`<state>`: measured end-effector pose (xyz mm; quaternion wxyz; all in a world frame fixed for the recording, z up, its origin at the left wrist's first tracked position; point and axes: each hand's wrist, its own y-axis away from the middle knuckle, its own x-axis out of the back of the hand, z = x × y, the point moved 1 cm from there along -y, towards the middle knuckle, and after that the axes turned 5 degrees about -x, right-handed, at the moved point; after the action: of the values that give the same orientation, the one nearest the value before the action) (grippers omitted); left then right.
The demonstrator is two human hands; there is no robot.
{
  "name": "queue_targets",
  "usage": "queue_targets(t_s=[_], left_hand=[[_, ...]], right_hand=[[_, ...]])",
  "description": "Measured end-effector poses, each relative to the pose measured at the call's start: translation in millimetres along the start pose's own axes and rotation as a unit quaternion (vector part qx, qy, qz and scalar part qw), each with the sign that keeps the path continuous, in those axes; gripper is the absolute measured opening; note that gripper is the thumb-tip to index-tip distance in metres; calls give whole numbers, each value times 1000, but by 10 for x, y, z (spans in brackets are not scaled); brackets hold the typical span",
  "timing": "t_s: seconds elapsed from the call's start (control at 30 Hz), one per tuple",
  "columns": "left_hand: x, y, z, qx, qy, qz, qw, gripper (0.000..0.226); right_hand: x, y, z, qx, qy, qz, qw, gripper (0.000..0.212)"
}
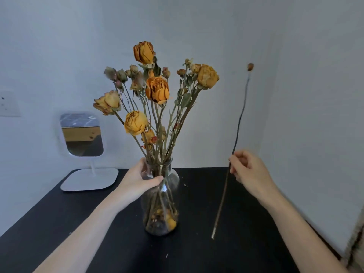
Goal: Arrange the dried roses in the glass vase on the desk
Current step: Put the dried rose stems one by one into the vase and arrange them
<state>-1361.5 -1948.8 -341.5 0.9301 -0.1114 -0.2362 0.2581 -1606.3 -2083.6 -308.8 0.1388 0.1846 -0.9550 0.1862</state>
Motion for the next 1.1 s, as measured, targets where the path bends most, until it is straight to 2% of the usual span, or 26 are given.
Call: queue_targets(t_s=[0.27,0.37,0.47,0.53,0.7,0.93,1.03,1.1], left_hand=[[70,10,55,8,24,-47,999,48],[-55,60,108,-12,25,17,999,61],[-136,57,103,-34,3,95,995,63],[-136,50,90,-39,-19,117,992,62],[-60,36,37,-20,-20,92,995,60],[74,56,23,-10,-5,10,1000,36],[41,80,56,-10,24,5,1000,41],[11,82,62,-26,19,45,998,50]], right_hand=[[-91,77,-409,97,-57,54,992,14],[-108,69,-519,123,-76,73,987,14],[-128,54,-599,150,-76,84,982,14],[-141,39,-636,157,-80,94,980,15],[-160,28,-708,169,-116,118,972,19],[-189,55,-781,192,-150,118,963,21],[-188,60,-820,205,-156,122,959,23],[-185,59,-856,212,-159,125,956,23]])
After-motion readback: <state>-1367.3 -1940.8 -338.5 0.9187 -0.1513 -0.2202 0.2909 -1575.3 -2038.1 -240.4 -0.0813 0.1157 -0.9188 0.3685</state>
